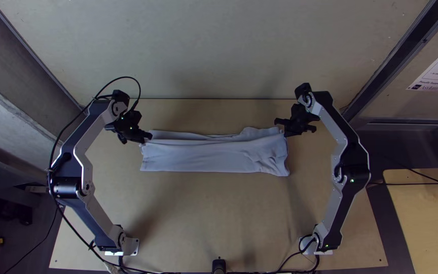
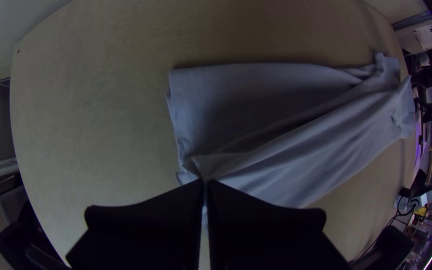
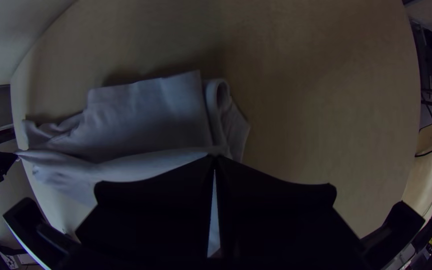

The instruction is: Fold the t-shirt

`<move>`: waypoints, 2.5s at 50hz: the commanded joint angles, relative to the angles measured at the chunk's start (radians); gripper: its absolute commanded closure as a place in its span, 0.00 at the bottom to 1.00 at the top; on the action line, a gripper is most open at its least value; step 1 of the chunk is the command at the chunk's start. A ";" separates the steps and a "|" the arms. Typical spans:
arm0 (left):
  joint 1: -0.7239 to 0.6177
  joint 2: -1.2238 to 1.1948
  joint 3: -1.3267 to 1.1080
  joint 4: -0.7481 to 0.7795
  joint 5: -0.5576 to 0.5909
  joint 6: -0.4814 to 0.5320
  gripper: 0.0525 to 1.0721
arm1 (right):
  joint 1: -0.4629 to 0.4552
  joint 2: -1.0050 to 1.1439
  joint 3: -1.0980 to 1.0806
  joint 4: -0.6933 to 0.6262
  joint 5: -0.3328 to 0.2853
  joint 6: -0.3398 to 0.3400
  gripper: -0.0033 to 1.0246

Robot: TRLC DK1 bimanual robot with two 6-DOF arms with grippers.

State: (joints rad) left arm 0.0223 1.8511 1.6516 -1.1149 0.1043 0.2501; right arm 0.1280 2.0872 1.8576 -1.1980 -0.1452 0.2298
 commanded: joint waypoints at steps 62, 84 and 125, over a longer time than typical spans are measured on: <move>0.352 0.017 -0.251 0.152 0.581 -0.046 0.04 | -0.195 -0.444 0.132 -0.025 0.067 -0.115 0.04; 0.298 0.115 -0.296 0.190 0.672 -0.023 0.04 | -0.192 -0.489 0.005 -0.020 0.067 -0.121 0.04; -0.243 0.096 -0.325 0.474 0.394 -0.449 0.30 | -0.156 -0.613 -0.261 0.086 0.065 -0.103 0.04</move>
State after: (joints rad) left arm -0.1757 1.9015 1.3697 -0.6178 0.5526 -0.1558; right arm -0.0284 1.5146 1.6440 -1.1305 -0.0822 0.1223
